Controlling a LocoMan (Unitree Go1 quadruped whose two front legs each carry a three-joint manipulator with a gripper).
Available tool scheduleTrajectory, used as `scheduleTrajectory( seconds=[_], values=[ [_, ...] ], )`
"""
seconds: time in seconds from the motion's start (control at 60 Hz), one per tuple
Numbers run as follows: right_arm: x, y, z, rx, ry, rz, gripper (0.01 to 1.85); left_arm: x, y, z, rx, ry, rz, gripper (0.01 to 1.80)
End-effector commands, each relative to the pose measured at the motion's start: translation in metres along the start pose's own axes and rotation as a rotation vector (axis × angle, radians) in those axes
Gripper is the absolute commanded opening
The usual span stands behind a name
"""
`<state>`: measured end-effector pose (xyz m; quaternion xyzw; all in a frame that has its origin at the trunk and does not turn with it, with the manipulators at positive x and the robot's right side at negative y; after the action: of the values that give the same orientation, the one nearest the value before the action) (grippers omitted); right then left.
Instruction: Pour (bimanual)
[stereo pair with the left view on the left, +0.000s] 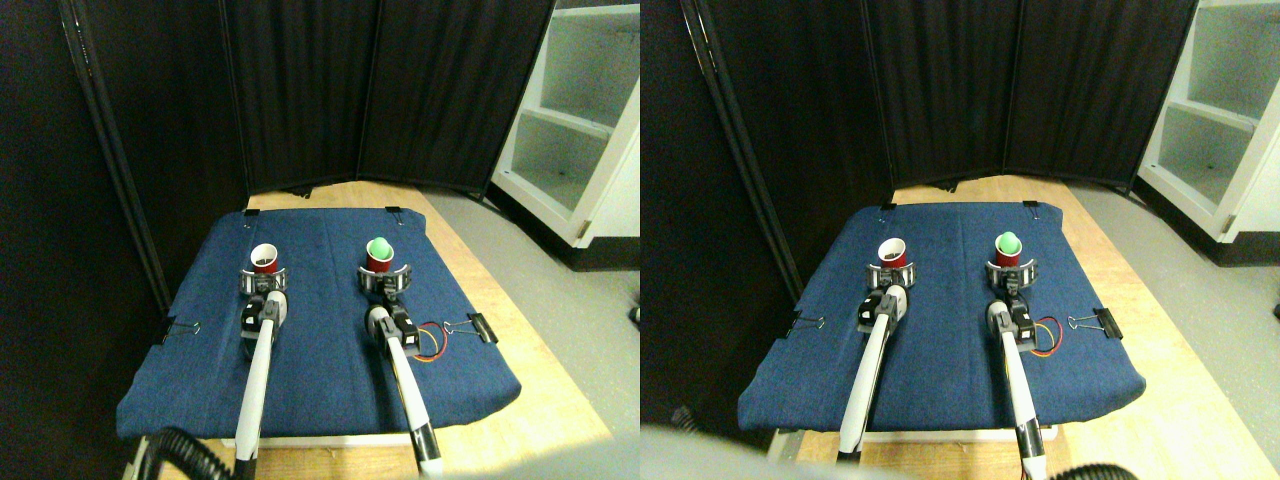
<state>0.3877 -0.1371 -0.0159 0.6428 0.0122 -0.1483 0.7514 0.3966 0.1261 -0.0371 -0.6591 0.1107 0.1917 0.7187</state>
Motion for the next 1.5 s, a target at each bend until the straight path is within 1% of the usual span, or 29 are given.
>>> scheduleTrajectory(
  seconds=[0.017,0.117,0.3,0.367,0.483,0.6,0.667,0.783,0.833,0.9,0.95,1.083,1.183,1.25,1.267,1.3,1.317,1.333,1.35,1.383,1.4,1.417,1.467,1.5],
  values=[
    [0.009,0.002,0.001,0.073,-0.04,0.016,1.04,0.005,-0.007,0.002,-0.028,0.022,-0.041,1.11],
    [0.013,0.001,0.001,0.088,-0.064,-0.009,1.04,0.007,-0.007,0.002,-0.027,0.021,-0.044,1.13],
    [0.02,-0.002,0.002,0.095,-0.072,-0.002,1.05,0.01,-0.007,0.0,-0.028,0.011,-0.041,1.09],
    [0.02,-0.001,0.002,0.096,-0.078,-0.006,1.02,0.013,-0.005,0.0,-0.026,0.012,-0.038,1.09],
    [0.021,-0.001,0.004,0.088,-0.078,-0.008,1.04,0.014,-0.003,-0.003,-0.025,0.019,-0.035,1.12],
    [0.021,-0.001,0.005,0.098,-0.082,-0.013,1.04,0.02,-0.001,-0.004,-0.027,0.023,-0.028,1.08],
    [0.022,-0.002,0.006,0.094,-0.081,-0.014,1.05,0.022,-0.001,-0.006,-0.021,0.022,-0.023,1.09],
    [0.022,-0.002,0.006,0.102,-0.08,-0.012,1.05,0.022,-0.002,-0.007,-0.029,0.023,-0.022,1.11],
    [0.023,-0.003,0.007,0.093,-0.078,-0.005,1.05,0.023,-0.002,-0.006,-0.025,0.029,-0.022,1.09],
    [0.024,-0.003,0.008,0.105,-0.078,-0.005,1.05,0.026,-0.002,-0.005,-0.014,0.023,-0.027,1.08],
    [0.025,-0.003,0.008,0.107,-0.085,-0.007,1.04,0.024,-0.004,-0.005,-0.015,0.02,-0.031,1.03],
    [0.025,-0.003,0.009,0.118,-0.088,-0.014,1.01,0.022,-0.006,-0.004,-0.016,0.009,-0.025,1.02],
    [0.027,-0.002,0.01,0.134,-0.082,-0.024,1.0,0.022,-0.006,-0.004,-0.017,0.002,-0.025,0.98],
    [0.029,-0.003,0.01,0.14,-0.08,-0.017,0.95,0.023,-0.006,-0.003,-0.024,-0.011,-0.02,0.91],
    [0.03,-0.003,0.011,0.14,-0.076,-0.013,0.9,0.022,-0.007,-0.003,-0.028,-0.024,-0.019,0.86],
    [0.032,-0.003,0.011,0.13,-0.08,-0.01,0.71,0.021,-0.008,-0.004,-0.03,-0.038,-0.019,0.75],
    [0.032,-0.003,0.011,0.129,-0.081,-0.01,0.67,0.021,-0.008,-0.003,-0.03,-0.035,-0.018,0.73],
    [0.032,-0.003,0.011,0.121,-0.088,-0.013,0.56,0.022,-0.008,-0.003,-0.027,-0.036,-0.019,0.69],
    [0.032,-0.003,0.011,0.121,-0.088,-0.013,0.56,0.022,-0.008,-0.003,-0.027,-0.036,-0.019,0.69],
    [0.033,-0.003,0.011,0.104,-0.097,-0.017,0.44,0.021,-0.008,-0.004,-0.022,-0.038,-0.021,0.65],
    [0.033,-0.003,0.011,0.095,-0.098,-0.015,0.38,0.021,-0.008,-0.004,-0.024,-0.034,-0.022,0.6],
    [0.033,-0.003,0.011,0.095,-0.098,-0.015,0.38,0.021,-0.008,-0.004,-0.024,-0.034,-0.022,0.6],
    [0.035,-0.003,0.011,0.092,-0.092,-0.014,0.35,0.022,-0.007,-0.003,-0.028,-0.025,-0.021,0.53],
    [0.036,-0.003,0.012,0.094,-0.085,-0.017,0.33,0.021,-0.007,-0.003,-0.025,-0.032,-0.025,0.46]
  ],
)
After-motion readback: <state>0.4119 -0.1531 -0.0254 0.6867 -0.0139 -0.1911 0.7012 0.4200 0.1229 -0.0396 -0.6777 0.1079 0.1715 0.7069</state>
